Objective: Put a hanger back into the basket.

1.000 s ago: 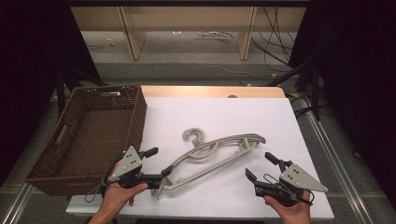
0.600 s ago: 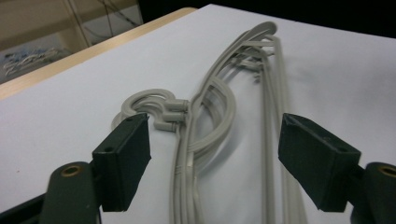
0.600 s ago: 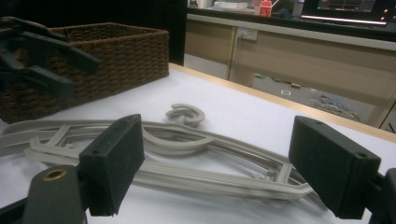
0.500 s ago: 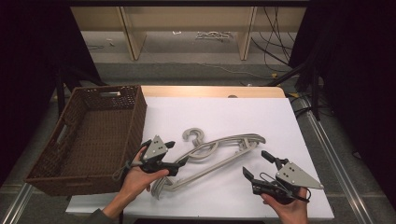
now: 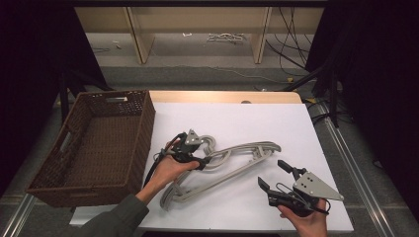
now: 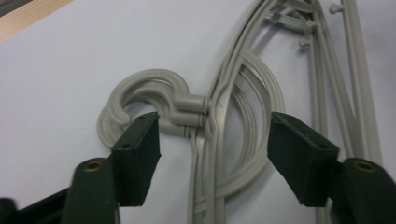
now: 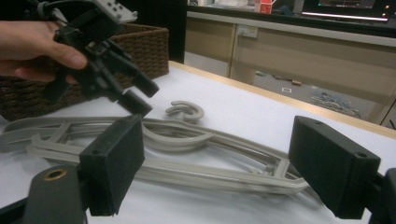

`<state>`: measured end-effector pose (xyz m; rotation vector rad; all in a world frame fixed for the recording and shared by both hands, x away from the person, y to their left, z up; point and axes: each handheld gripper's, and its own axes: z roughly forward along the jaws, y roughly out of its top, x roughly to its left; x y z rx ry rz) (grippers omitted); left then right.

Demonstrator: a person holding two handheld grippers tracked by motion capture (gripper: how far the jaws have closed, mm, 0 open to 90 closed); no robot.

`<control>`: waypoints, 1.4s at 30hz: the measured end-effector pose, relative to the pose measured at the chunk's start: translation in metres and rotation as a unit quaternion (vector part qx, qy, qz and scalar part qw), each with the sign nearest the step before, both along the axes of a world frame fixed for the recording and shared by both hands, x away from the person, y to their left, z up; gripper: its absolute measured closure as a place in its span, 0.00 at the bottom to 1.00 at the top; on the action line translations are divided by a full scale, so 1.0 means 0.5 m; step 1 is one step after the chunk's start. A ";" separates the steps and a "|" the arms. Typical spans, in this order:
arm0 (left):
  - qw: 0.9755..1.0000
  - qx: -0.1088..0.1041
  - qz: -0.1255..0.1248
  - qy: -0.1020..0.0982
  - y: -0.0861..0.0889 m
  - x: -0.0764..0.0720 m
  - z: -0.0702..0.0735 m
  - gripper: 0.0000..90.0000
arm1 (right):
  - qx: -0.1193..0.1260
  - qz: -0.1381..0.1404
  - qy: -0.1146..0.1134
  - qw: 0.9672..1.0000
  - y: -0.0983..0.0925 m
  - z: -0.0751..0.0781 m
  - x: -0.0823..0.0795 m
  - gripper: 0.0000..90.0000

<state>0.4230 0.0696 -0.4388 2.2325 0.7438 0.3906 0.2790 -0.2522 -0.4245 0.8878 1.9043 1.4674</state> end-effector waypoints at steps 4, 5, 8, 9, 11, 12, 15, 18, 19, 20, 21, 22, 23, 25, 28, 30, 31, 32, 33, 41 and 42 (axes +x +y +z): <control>1.000 0.024 -0.001 0.010 -0.021 0.017 -0.001 0.43 | 0.004 -0.004 -0.002 1.000 -0.001 0.000 0.001 0.21; 0.999 0.031 -0.003 0.014 -0.025 0.017 -0.002 0.43 | 0.002 -0.002 -0.004 1.000 -0.001 -0.001 0.002 0.21; 0.999 0.045 -0.012 0.021 -0.038 0.025 -0.010 0.47 | 0.003 -0.002 0.000 1.000 0.000 -0.001 0.001 0.21; 0.998 0.047 -0.011 0.027 -0.041 0.027 -0.013 0.49 | 0.002 -0.001 0.000 1.000 0.000 0.000 0.001 0.21; 0.997 0.061 -0.013 0.037 -0.045 0.033 -0.019 0.51 | 0.000 0.002 0.001 1.000 0.001 -0.001 0.001 0.21; 0.997 0.065 -0.013 0.040 -0.046 0.037 -0.021 0.55 | 0.003 0.000 0.002 1.000 0.001 -0.001 0.001 0.21; 0.997 0.060 -0.008 0.053 -0.046 0.044 -0.026 0.60 | 0.009 0.001 0.002 1.000 0.000 0.000 0.001 0.21; 0.996 0.062 -0.014 0.064 -0.048 0.049 -0.025 0.69 | 0.004 0.001 0.011 1.000 -0.003 0.000 0.001 0.21; 0.996 0.066 -0.010 0.058 -0.050 0.049 -0.027 0.69 | 0.004 0.001 0.011 1.000 -0.003 0.000 0.001 0.21; 0.995 0.073 -0.013 0.060 -0.051 0.052 -0.027 0.70 | 0.009 0.000 0.001 1.000 -0.002 -0.001 0.003 0.21; 0.995 0.074 -0.018 0.071 -0.051 0.054 -0.027 0.70 | 0.006 0.000 0.000 1.000 -0.001 0.000 0.002 0.21; 0.994 0.073 -0.018 0.074 -0.052 0.057 -0.029 0.71 | 0.004 0.001 -0.001 1.000 0.000 -0.001 0.002 0.22; 0.994 0.073 -0.016 0.080 -0.053 0.059 -0.032 0.71 | -0.001 0.005 0.003 1.000 0.000 -0.002 0.002 0.22; 0.993 0.076 -0.014 0.089 -0.055 0.062 -0.039 0.71 | 0.005 0.006 0.003 1.000 0.002 -0.002 0.001 0.22; 0.992 0.078 -0.016 0.098 -0.054 0.068 -0.041 0.73 | -0.004 0.009 0.003 1.000 0.002 -0.001 0.002 0.22; 0.992 0.071 -0.012 0.106 -0.052 0.071 -0.041 0.77 | -0.003 0.007 0.006 1.000 0.002 -0.001 0.001 0.22; 0.991 0.068 -0.007 0.114 -0.051 0.072 -0.043 0.77 | -0.002 0.008 0.003 1.000 0.002 -0.001 0.001 0.22; 0.991 0.063 -0.004 0.120 -0.050 0.073 -0.044 0.78 | -0.002 0.009 0.003 1.000 0.002 0.000 0.001 0.22; 0.990 0.063 -0.002 0.124 -0.048 0.076 -0.044 0.78 | -0.004 0.009 0.002 1.000 0.002 -0.001 0.002 0.23; 0.991 0.048 -0.002 0.127 -0.036 0.082 -0.040 0.89 | 0.002 0.011 0.005 1.000 0.003 -0.003 0.002 0.23; 0.991 0.047 -0.001 0.125 -0.035 0.082 -0.039 0.89 | -0.003 0.010 0.006 1.000 0.001 -0.001 0.001 0.24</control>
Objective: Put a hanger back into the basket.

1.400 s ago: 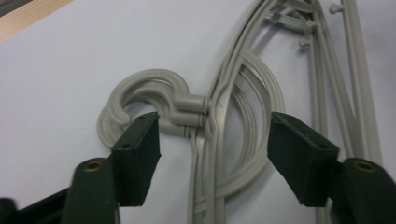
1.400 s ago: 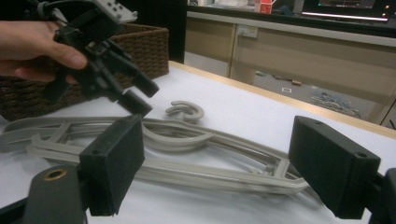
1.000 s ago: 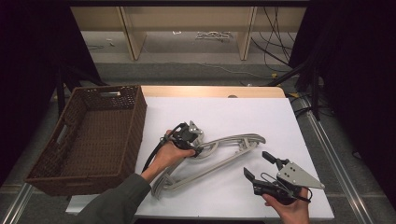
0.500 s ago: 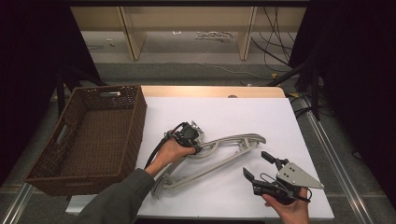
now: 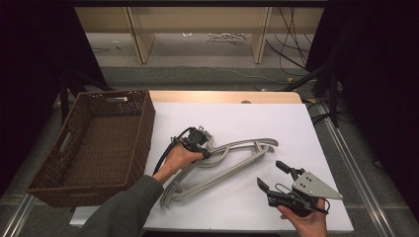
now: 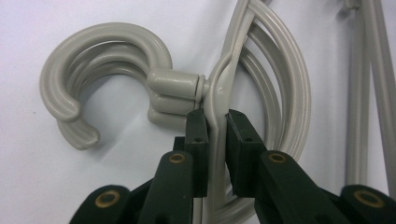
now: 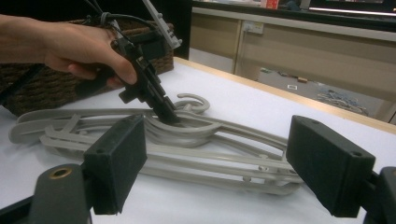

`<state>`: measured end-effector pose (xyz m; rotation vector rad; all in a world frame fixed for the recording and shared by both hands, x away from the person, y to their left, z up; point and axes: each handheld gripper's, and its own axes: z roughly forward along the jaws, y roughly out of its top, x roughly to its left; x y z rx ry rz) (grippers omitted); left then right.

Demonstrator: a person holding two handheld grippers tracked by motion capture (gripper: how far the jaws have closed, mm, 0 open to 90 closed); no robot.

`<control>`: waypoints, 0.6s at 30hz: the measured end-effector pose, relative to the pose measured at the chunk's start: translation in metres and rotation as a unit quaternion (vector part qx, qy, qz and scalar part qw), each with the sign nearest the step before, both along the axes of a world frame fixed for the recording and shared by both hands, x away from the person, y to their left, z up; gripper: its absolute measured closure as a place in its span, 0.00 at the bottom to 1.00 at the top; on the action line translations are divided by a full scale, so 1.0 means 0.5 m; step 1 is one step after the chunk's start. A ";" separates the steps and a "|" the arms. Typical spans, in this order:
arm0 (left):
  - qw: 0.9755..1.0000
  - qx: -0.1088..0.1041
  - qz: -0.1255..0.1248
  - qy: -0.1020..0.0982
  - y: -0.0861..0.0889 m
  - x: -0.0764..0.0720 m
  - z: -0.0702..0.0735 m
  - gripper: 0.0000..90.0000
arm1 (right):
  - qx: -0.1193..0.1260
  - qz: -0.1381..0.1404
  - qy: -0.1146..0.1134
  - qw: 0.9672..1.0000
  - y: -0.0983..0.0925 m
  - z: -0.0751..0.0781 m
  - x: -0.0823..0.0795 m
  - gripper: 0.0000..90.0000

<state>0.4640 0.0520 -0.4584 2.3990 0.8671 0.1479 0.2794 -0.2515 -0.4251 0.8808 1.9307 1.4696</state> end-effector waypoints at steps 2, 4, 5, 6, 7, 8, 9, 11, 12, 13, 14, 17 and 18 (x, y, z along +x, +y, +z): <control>1.000 -0.001 -0.001 0.001 0.002 -0.003 0.006 0.89 | 0.000 0.002 -0.004 1.000 0.000 0.001 0.000 0.24; 1.000 -0.004 -0.003 -0.006 0.005 -0.005 0.013 0.90 | -0.002 0.001 -0.002 1.000 0.000 -0.001 0.001 0.24; 1.000 -0.009 -0.002 -0.009 0.007 -0.005 0.016 0.90 | -0.003 0.001 0.003 1.000 -0.001 0.000 0.000 0.24; 1.000 -0.017 0.005 -0.013 0.007 -0.007 0.017 0.90 | 0.000 0.000 -0.001 1.000 0.000 0.000 0.000 0.24; 1.000 -0.023 0.003 -0.014 0.009 -0.007 0.021 0.90 | 0.001 0.002 -0.004 1.000 0.000 0.001 0.000 0.24; 1.000 -0.027 0.004 -0.016 0.011 -0.009 0.024 0.90 | -0.003 0.003 -0.016 1.000 0.000 0.000 0.003 0.24; 1.000 -0.021 -0.008 -0.018 0.016 -0.008 0.030 0.90 | -0.006 0.003 -0.018 1.000 0.000 -0.001 0.003 0.24; 0.999 -0.035 -0.011 -0.022 0.021 -0.008 0.038 0.90 | 0.000 0.003 -0.002 1.000 0.001 -0.001 0.000 0.24; 0.999 -0.039 -0.011 -0.024 0.023 -0.011 0.042 0.90 | -0.004 0.002 -0.017 1.000 0.000 0.000 0.003 0.24; 0.998 -0.047 -0.008 -0.027 0.024 -0.013 0.044 0.90 | -0.002 0.003 -0.014 1.000 0.001 0.000 0.003 0.24; 0.998 -0.057 -0.009 -0.028 0.025 -0.014 0.048 0.90 | -0.005 0.004 -0.021 1.000 0.000 0.000 0.004 0.24; 0.996 -0.079 0.005 -0.037 0.026 -0.021 0.056 0.90 | 0.000 0.000 -0.003 1.000 0.000 -0.001 0.000 0.24; 0.996 -0.085 0.006 -0.036 0.027 -0.022 0.060 0.90 | 0.000 0.000 -0.004 1.000 0.000 0.000 0.001 0.24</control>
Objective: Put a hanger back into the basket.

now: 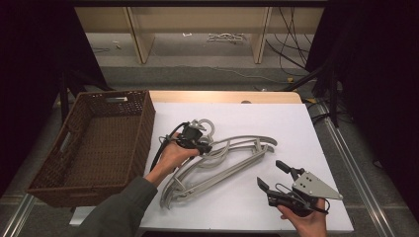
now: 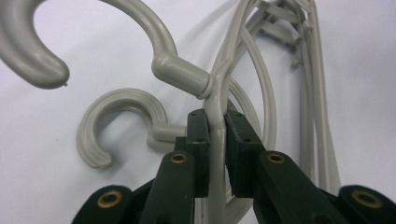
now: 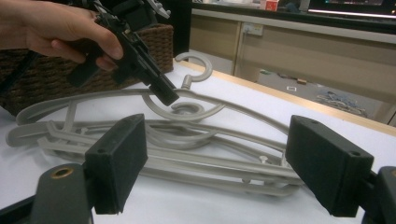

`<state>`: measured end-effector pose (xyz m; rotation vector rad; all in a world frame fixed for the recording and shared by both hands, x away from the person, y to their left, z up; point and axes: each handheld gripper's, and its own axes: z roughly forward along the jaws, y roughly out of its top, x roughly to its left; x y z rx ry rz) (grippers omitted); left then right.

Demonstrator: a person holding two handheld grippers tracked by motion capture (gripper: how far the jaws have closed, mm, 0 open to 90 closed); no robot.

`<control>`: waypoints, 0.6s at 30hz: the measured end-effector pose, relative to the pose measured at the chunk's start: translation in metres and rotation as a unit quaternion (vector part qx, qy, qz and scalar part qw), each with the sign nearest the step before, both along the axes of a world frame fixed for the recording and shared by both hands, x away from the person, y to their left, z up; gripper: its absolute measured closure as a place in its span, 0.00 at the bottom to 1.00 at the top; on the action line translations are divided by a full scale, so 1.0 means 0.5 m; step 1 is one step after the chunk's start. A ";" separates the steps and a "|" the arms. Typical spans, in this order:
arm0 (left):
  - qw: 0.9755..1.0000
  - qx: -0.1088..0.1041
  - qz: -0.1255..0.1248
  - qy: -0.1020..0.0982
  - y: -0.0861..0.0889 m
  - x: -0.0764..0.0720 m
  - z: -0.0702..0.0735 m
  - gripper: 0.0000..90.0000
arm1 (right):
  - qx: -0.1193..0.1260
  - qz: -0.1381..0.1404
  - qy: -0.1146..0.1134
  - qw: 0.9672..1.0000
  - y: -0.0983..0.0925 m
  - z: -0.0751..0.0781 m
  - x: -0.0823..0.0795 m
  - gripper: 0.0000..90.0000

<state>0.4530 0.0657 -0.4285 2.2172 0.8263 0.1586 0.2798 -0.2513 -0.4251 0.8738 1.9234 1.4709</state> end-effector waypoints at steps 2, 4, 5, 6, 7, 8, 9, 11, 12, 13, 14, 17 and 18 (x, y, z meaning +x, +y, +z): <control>1.000 -0.019 0.003 0.004 0.003 -0.001 0.007 0.90 | -0.004 0.004 -0.010 1.000 0.000 -0.001 0.003 0.24; 0.999 -0.030 0.015 -0.007 0.007 -0.002 0.018 0.90 | 0.000 0.003 0.003 1.000 0.001 -0.002 0.001 0.24; 0.999 -0.036 0.020 -0.008 0.009 -0.002 0.021 0.90 | 0.008 0.004 0.000 1.000 0.003 -0.003 0.001 0.24; 0.999 -0.045 0.026 -0.010 0.010 -0.002 0.027 0.90 | -0.002 0.002 -0.001 1.000 0.002 -0.001 0.001 0.24; 0.998 -0.057 0.030 -0.009 0.010 -0.001 0.032 0.90 | -0.002 0.002 -0.001 1.000 0.002 -0.001 0.001 0.24; 0.998 -0.057 0.028 -0.012 0.014 0.001 0.039 0.90 | 0.000 0.002 -0.002 1.000 0.002 -0.003 0.002 0.24; 0.997 -0.068 0.036 -0.016 0.012 0.001 0.046 0.90 | 0.000 0.002 -0.002 1.000 0.002 -0.003 0.002 0.24; 0.996 -0.073 0.038 -0.022 0.014 0.001 0.060 0.90 | 0.000 0.003 0.002 1.000 0.001 -0.002 0.001 0.24; 0.996 -0.075 0.038 -0.025 0.015 0.001 0.068 0.90 | -0.003 0.002 0.005 1.000 0.000 -0.001 0.001 0.24; 0.996 -0.076 0.037 -0.028 0.015 0.002 0.076 0.90 | -0.005 0.003 0.003 1.000 0.000 -0.001 0.001 0.24; 0.996 -0.078 0.038 -0.031 0.016 0.002 0.085 0.90 | 0.000 0.002 -0.004 1.000 0.002 -0.004 0.003 0.24; 0.995 -0.087 0.041 -0.041 0.021 0.003 0.113 0.90 | 0.000 0.003 0.002 1.000 0.001 -0.003 0.001 0.24; 0.994 -0.087 0.039 -0.046 0.027 0.003 0.127 0.90 | 0.001 0.005 0.000 1.000 0.002 -0.002 0.002 0.24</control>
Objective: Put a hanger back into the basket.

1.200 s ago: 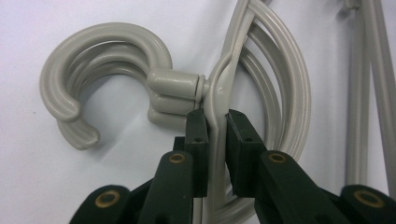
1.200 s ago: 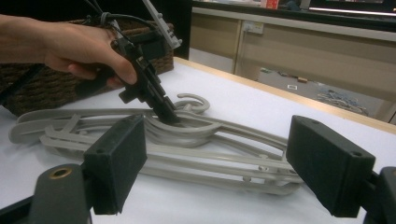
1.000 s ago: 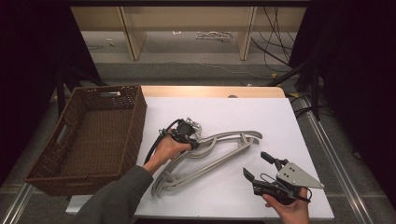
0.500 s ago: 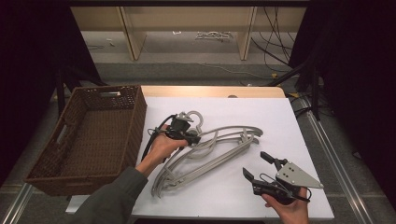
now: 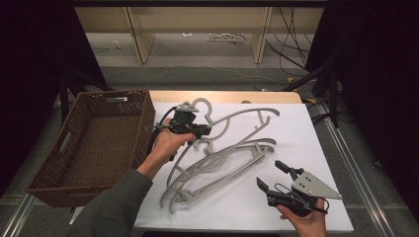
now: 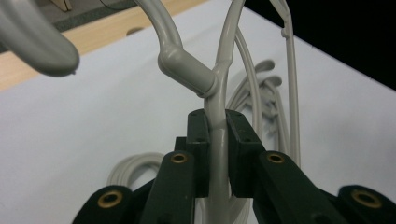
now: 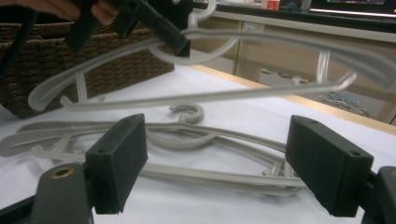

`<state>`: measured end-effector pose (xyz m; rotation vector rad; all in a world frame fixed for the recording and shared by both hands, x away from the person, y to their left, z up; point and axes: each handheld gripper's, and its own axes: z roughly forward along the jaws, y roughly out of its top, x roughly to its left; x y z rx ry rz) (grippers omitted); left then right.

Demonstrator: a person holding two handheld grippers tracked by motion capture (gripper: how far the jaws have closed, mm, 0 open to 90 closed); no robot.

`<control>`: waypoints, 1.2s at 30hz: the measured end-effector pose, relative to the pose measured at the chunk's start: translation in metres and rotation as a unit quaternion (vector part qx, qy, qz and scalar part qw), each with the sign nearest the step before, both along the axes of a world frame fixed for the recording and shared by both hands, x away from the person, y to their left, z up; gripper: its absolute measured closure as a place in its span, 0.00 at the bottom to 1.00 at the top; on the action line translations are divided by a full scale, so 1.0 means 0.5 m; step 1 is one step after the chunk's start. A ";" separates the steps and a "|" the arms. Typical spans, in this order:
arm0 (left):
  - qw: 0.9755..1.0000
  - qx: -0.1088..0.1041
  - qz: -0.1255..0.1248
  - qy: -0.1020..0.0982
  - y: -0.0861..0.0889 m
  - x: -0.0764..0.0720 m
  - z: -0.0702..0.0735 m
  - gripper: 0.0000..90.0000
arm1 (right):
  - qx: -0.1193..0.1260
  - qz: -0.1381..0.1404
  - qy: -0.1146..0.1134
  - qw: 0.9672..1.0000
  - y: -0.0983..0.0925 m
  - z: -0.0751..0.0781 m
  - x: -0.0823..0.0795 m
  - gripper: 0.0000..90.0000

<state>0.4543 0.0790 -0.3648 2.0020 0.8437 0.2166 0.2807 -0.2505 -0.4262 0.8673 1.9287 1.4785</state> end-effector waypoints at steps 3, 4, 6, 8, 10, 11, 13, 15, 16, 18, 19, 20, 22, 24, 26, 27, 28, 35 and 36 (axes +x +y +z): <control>1.000 -0.002 0.006 -0.018 0.011 -0.002 0.035 0.90 | -0.005 0.001 0.005 1.000 -0.002 -0.001 -0.001 0.24; 1.000 0.003 0.005 -0.026 0.022 -0.003 0.054 0.90 | -0.005 0.001 0.005 1.000 -0.002 -0.001 -0.001 0.24; 0.999 -0.002 0.015 -0.038 0.034 -0.006 0.079 0.90 | -0.001 -0.001 0.003 1.000 -0.002 0.000 -0.001 0.24; 0.999 -0.002 0.020 -0.049 0.053 -0.005 0.107 0.90 | -0.004 -0.005 -0.007 1.000 -0.002 -0.003 0.003 0.24; 0.998 0.006 0.028 -0.059 0.073 -0.004 0.126 0.90 | 0.001 -0.002 0.005 1.000 -0.001 -0.003 0.000 0.24; 0.998 0.006 0.032 -0.061 0.085 -0.004 0.133 0.90 | -0.001 -0.002 0.003 1.000 -0.001 -0.002 0.000 0.24; 0.997 -0.001 0.039 -0.061 0.102 -0.005 0.139 0.90 | -0.002 -0.004 -0.002 1.000 0.001 -0.003 0.000 0.25; 0.997 0.000 0.044 -0.064 0.121 -0.005 0.144 0.90 | 0.008 0.000 0.002 1.000 0.002 -0.006 0.001 0.24; 0.996 0.009 0.048 -0.070 0.136 -0.004 0.149 0.90 | 0.008 0.000 0.002 1.000 0.002 -0.006 0.001 0.24; 0.996 0.005 0.060 -0.072 0.160 -0.004 0.155 0.90 | -0.004 -0.006 -0.012 1.000 -0.001 -0.004 0.004 0.25; 0.995 0.008 0.062 -0.076 0.169 -0.003 0.158 0.90 | -0.002 -0.005 0.000 1.000 0.001 -0.006 0.002 0.25; 0.995 0.009 0.064 -0.078 0.180 -0.002 0.160 0.90 | -0.003 -0.004 0.005 1.000 0.001 -0.006 0.002 0.25; 0.994 0.012 0.075 -0.083 0.204 -0.001 0.164 0.90 | -0.004 -0.003 0.005 1.000 0.001 -0.007 0.003 0.25; 0.992 0.006 0.086 -0.087 0.223 -0.002 0.166 0.90 | -0.006 -0.002 0.003 1.000 0.003 -0.007 0.004 0.25; 0.991 0.015 0.094 -0.093 0.246 -0.002 0.169 0.90 | -0.008 0.000 0.010 1.000 0.003 -0.009 0.004 0.25; 0.990 0.017 0.100 -0.097 0.257 -0.002 0.169 0.90 | -0.006 -0.002 0.006 1.000 0.003 -0.009 0.004 0.25; 0.990 0.016 0.105 -0.097 0.268 -0.001 0.168 0.90 | -0.007 -0.002 0.006 1.000 0.003 -0.008 0.004 0.25; 0.985 0.025 0.134 -0.105 0.340 0.005 0.151 0.90 | -0.009 0.000 0.008 1.000 0.004 -0.009 0.005 0.25; 0.985 0.026 0.136 -0.107 0.352 0.006 0.147 0.90 | -0.009 -0.001 0.008 1.000 0.004 -0.009 0.006 0.25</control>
